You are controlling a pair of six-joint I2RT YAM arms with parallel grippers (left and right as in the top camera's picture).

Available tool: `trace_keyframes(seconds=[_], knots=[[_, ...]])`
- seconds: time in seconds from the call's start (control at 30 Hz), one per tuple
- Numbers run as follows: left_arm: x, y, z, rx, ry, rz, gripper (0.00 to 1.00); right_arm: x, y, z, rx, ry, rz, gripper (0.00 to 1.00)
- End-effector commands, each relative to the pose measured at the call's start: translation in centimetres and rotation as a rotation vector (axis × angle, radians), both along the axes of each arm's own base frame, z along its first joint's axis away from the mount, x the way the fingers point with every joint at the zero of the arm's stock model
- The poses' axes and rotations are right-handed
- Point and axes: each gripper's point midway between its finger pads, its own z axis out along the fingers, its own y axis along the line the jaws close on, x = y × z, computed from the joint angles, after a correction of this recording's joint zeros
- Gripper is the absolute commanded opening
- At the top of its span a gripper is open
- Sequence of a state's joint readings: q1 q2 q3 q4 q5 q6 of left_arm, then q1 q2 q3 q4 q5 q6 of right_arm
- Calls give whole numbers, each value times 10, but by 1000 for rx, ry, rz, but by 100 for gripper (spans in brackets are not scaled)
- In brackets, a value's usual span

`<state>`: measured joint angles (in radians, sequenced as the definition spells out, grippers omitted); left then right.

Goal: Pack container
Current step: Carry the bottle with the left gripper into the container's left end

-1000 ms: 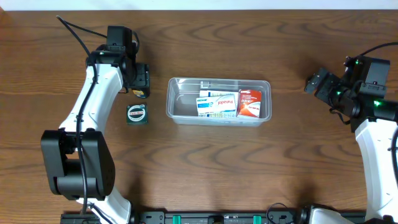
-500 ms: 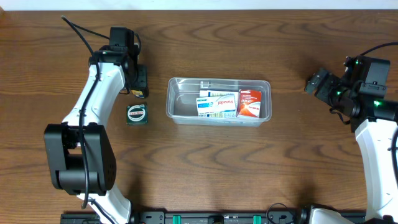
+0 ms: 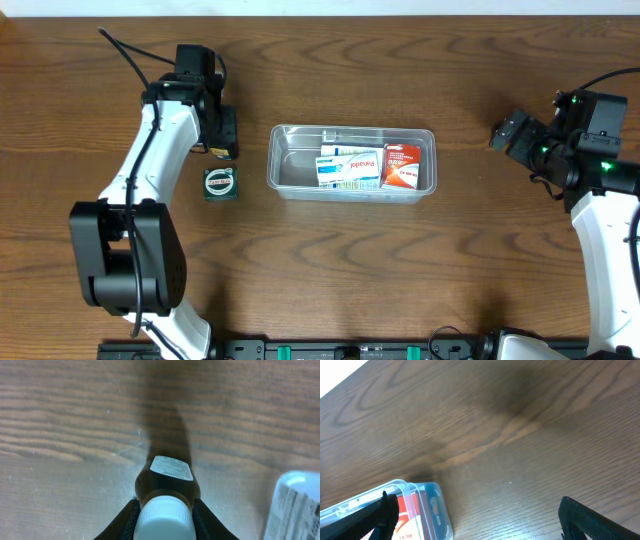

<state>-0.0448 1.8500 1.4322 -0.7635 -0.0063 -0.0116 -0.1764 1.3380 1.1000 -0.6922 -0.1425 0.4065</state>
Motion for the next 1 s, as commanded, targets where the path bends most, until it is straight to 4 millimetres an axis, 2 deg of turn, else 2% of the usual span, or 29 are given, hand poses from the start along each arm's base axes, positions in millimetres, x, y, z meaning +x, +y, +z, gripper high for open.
trace_keyframes(seconds=[0.0, 0.13, 0.27, 0.37, 0.47, 0.53, 0.67, 0.83, 0.97], knots=[[0, -2, 42, -14, -91, 7, 29, 0, -2, 1, 8, -1, -10, 99], [-11, -11, 80, -19, -167, -19, 28, 0, -2, 1, 8, -1, -10, 99], [-24, -30, 117, -31, -249, -67, 28, 0, -2, 1, 8, -1, -10, 99], [-36, -53, 139, -53, -302, -118, 28, 0, -2, 1, 8, -1, -10, 99], [-48, -84, 151, -76, -325, -192, 28, 0, -2, 1, 8, -1, -11, 99], [-56, -108, 151, -94, -325, -244, 27, 0, -2, 1, 8, -1, -10, 99], [-61, -138, 144, -84, -316, -307, 27, 0, -2, 1, 8, -1, -10, 99], [-53, -145, 121, -30, -279, -263, 27, 0, -2, 1, 8, -1, -10, 99], [-40, -149, 90, -8, -225, -226, 27, 0, -2, 1, 8, -1, -10, 99]])
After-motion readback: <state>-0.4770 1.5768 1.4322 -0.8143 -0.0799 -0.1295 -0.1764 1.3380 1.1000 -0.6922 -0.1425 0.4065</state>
